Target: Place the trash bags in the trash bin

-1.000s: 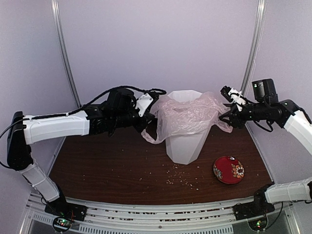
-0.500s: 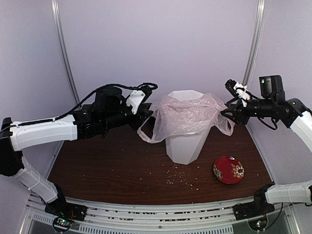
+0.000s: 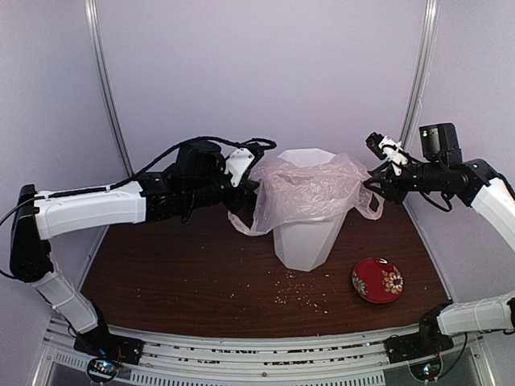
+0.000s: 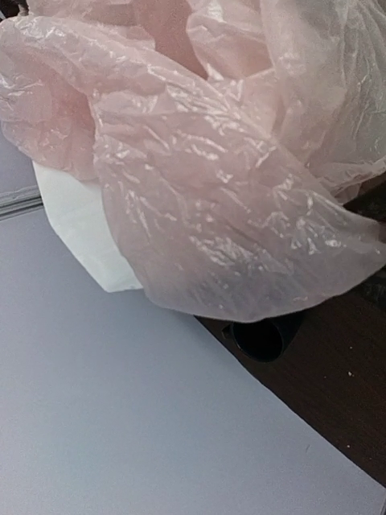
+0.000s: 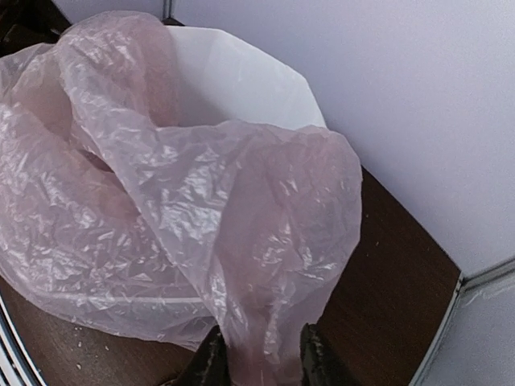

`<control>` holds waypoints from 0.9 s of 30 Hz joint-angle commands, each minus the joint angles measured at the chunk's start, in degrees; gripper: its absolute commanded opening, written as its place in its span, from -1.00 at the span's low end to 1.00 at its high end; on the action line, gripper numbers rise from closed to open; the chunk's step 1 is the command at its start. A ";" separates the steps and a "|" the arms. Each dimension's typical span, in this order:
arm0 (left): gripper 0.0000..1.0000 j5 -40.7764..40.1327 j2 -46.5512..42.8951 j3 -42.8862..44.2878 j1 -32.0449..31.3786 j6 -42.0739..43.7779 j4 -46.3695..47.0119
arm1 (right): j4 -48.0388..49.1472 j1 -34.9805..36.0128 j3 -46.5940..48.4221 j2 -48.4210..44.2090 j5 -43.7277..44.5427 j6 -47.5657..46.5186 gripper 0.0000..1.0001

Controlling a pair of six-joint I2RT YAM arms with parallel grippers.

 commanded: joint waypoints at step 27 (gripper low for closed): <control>-1.00 16.54 20.11 22.92 14.26 -9.84 0.99 | 10.33 -6.26 17.14 24.12 6.67 9.67 -1.00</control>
